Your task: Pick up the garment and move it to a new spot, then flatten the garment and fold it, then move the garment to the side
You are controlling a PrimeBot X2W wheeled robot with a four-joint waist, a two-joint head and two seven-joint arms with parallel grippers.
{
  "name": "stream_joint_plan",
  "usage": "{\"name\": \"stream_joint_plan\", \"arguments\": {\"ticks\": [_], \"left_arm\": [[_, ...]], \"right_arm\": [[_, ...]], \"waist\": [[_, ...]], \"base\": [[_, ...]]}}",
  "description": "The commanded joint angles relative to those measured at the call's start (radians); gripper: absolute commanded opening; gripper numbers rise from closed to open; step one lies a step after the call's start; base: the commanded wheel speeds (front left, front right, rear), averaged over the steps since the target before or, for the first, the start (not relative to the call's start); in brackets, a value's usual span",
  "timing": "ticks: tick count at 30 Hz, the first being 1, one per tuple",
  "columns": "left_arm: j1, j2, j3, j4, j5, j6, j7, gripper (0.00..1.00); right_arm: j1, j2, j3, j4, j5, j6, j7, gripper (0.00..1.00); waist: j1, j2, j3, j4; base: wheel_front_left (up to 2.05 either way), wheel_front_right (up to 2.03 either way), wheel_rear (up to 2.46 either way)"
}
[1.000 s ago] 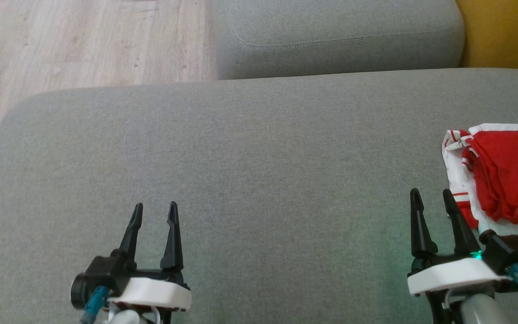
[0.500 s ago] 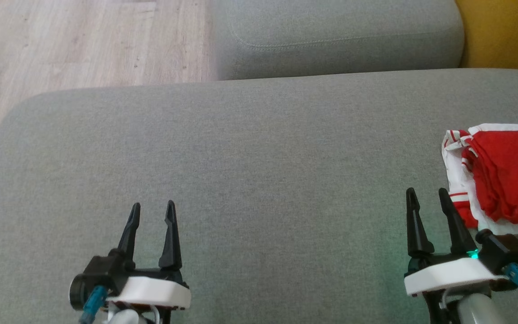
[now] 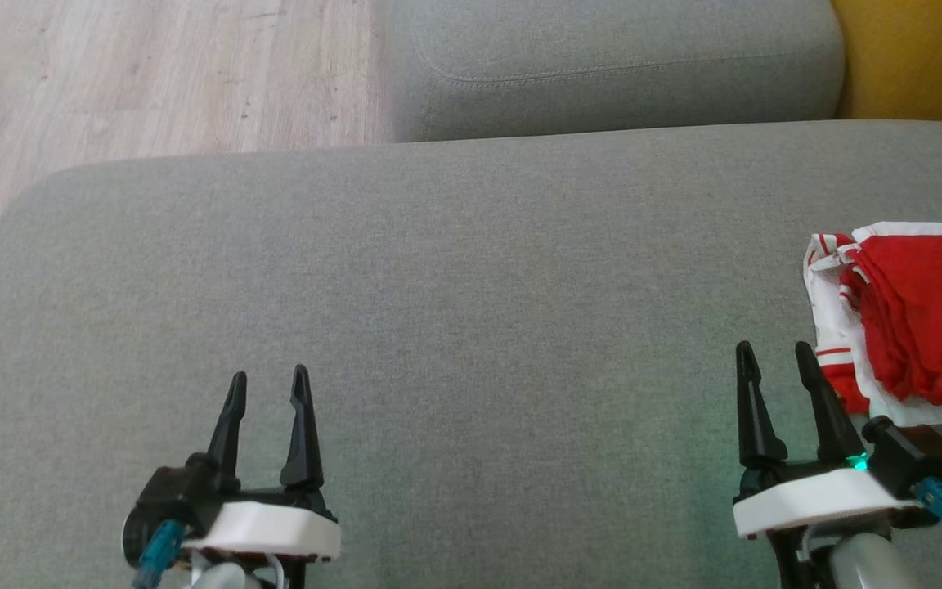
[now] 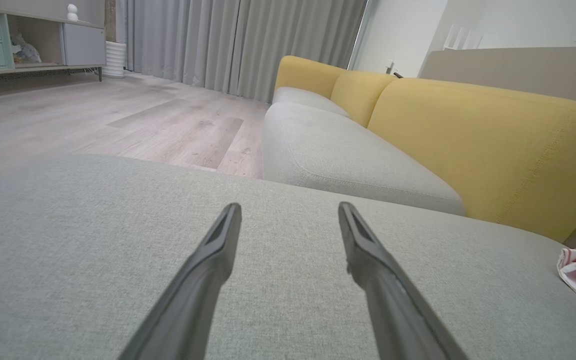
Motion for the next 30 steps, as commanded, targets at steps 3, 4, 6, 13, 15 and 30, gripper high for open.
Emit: {"name": "stream_joint_plan", "arguments": {"ticks": [3, 4, 6, 13, 15, 30], "left_arm": [[-0.038, 0.002, 0.042, -0.02, -0.013, 0.003, -0.01, 1.0], [-0.038, 0.002, 0.043, -0.018, -0.016, 0.004, -0.01, 1.0], [-0.038, 0.002, 0.044, -0.015, -0.021, 0.006, -0.01, 1.0], [-0.037, 0.002, 0.045, -0.005, -0.037, 0.008, -0.01, 1.0], [-0.035, 0.002, 0.044, -0.005, -0.044, 0.007, -0.01, 1.0], [0.007, 0.0, 0.034, 0.058, -0.155, -0.01, 0.034, 0.0]], "right_arm": [[-0.036, -0.005, 0.029, -0.034, 0.0, -0.001, -0.013, 1.0], [-0.036, -0.005, 0.029, -0.034, 0.001, -0.001, -0.014, 1.0], [-0.037, -0.005, 0.03, -0.035, 0.003, -0.001, -0.014, 1.0], [-0.033, -0.005, 0.032, -0.029, -0.005, -0.001, -0.014, 1.0], [-0.033, -0.005, 0.034, -0.028, -0.004, -0.001, -0.014, 1.0], [0.004, -0.005, 0.002, 0.039, 0.114, 0.0, 0.024, 0.0]], "waist": [[-0.0001, -0.0001, -0.003, -0.001], [-0.0001, -0.0001, -0.004, -0.002], [-0.0001, -0.0001, -0.005, -0.003], [-0.0001, -0.0001, -0.012, -0.004], [-0.0001, -0.0001, -0.014, -0.005], [0.0, -0.0001, -0.017, -0.009]], "base": [[0.0, 0.0, 0.0], [0.0, 0.0, 0.0], [0.0, 0.0, 0.0], [0.0, 0.0, 0.0], [0.0, 0.0, 0.0], [0.0, 0.0, 0.0]]}}
